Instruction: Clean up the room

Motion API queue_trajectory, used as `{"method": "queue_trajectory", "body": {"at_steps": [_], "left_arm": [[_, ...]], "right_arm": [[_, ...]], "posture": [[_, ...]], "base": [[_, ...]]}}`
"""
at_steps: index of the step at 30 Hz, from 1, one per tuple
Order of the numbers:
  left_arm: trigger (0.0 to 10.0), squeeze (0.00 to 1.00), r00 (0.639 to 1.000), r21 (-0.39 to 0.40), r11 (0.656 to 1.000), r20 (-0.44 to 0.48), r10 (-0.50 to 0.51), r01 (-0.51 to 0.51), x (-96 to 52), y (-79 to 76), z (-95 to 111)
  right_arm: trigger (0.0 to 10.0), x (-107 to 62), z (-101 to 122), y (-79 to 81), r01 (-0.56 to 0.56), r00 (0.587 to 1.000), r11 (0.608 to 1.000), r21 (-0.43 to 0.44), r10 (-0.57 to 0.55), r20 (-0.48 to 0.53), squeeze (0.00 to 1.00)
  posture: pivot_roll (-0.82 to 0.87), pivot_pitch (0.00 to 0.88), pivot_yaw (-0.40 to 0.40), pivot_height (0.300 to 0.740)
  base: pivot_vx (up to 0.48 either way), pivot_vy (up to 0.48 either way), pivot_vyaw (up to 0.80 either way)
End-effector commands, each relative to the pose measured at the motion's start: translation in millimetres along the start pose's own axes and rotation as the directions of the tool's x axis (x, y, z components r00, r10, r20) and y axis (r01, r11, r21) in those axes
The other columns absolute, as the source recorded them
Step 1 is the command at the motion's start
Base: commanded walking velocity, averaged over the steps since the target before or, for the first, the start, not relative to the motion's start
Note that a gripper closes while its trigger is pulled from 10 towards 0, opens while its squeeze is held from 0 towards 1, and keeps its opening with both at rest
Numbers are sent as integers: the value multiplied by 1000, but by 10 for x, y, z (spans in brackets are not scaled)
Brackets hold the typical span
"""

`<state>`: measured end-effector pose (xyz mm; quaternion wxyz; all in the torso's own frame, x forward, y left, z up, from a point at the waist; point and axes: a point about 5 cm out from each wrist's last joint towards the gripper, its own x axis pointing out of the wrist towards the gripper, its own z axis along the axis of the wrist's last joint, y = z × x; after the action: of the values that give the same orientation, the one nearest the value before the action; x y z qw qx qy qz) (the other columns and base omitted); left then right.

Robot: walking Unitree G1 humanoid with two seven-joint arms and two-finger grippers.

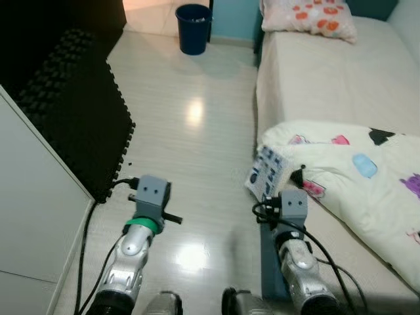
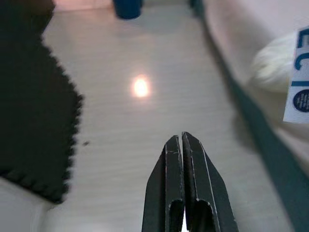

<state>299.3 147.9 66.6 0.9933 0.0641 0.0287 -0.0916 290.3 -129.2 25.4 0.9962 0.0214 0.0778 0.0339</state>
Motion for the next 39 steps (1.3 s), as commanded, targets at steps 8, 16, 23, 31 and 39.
{"method": "queue_trajectory", "body": {"at_steps": [8,16,23,31,39], "left_arm": [[10000,0,994,-37,999,-110,-2,-3,-27,-59,-227],[10000,0,983,-37,999,-181,-1,-6,-47,-61,-376],[10000,0,984,-32,999,-175,13,-19,-18,-25,-357],[10000,0,986,-28,999,-165,10,-15,22,-26,-337],[10000,0,986,-22,1000,-168,-19,16,45,-39,-329]], "right_arm": [[10000,-44,-140,-95,37,996,999,-10,-37,-76,0],[10000,-44,-169,-88,50,995,999,0,-50,-92,0],[10000,-23,-157,-63,35,995,999,-4,-36,-92,0],[10000,-18,-161,-98,51,994,999,8,-50,-98,0],[10000,-59,-177,-135,86,993,996,11,-84,-82,0]], "posture": [[39,141,12,740],[28,119,23,740],[28,107,18,740],[24,97,23,740],[11,96,62,740]], "base": [[429,0,0],[426,0,0],[427,0,0],[424,0,-600],[425,0,-200]]}}
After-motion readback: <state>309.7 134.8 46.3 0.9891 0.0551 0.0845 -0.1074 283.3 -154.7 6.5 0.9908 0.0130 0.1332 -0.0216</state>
